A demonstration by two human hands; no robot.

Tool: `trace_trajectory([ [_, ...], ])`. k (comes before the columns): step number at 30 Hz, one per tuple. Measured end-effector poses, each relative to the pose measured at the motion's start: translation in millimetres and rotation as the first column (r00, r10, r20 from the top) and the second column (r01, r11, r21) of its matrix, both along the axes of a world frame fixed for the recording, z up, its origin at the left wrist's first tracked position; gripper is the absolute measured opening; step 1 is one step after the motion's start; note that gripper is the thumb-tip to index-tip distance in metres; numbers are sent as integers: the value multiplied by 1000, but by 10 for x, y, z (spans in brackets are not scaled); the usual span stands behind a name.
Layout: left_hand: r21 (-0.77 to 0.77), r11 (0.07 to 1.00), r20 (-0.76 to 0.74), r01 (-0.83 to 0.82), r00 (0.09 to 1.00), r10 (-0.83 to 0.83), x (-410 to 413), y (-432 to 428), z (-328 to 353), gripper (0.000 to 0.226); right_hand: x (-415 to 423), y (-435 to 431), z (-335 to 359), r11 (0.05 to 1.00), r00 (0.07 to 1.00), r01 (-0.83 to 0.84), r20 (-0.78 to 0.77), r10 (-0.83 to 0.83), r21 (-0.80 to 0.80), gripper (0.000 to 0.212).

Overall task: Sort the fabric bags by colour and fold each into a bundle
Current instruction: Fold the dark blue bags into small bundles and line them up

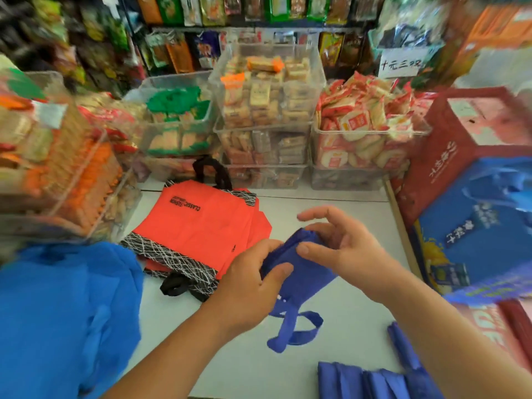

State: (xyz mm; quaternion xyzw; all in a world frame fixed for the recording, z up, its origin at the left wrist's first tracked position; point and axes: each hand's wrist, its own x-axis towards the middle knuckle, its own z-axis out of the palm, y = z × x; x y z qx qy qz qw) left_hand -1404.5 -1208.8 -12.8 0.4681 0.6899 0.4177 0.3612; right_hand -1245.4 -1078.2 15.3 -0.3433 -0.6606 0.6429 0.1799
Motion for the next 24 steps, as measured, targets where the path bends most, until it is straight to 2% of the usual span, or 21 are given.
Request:
trace_trajectory([
  [2,10,999,-3,-42,999,42,43,-216,221,22,52,-195,264,998,997,-27,71,23,51,49],
  [3,12,999,14,-35,999,35,74,-266,278,20,69,-244,344,994,991,-63,121,52,87,48],
  [5,39,999,57,-19,998,17,137,-404,451,11,68,-385,565,964,969,-174,210,132,199,32],
  [7,75,996,110,-39,993,30,199,-483,612,22,51,-470,715,950,976,-155,190,106,270,13],
  [9,84,996,202,-34,979,16,202,-520,712,36,89,-483,800,975,992,-80,109,58,208,9],
  [11,37,999,265,19,964,-29,198,-568,770,54,158,-420,843,996,1000,-1,26,-1,84,17],
  [12,16,999,245,41,969,-43,206,-594,776,58,203,-371,851,998,1000,31,3,-31,46,24],
  [13,2,999,214,42,976,-42,220,-615,779,52,250,-322,860,998,998,59,-9,-59,22,31],
  [14,2,1000,181,26,983,-25,226,-633,768,36,302,-275,868,997,996,81,-21,-81,0,37],
  [16,3,1000,177,11,984,-11,233,-675,774,15,412,-197,875,993,993,108,-36,-109,-41,41],
  [20,-25,997,192,79,979,-72,132,-769,744,15,663,-82,813,978,979,200,-24,-202,-61,33],
  [22,-48,995,154,83,985,-75,69,-807,680,14,752,-59,735,972,974,228,-1,-229,-53,28],
  [24,-50,998,84,49,995,-45,41,-822,607,21,819,-53,650,964,966,259,15,-259,-55,30],
])
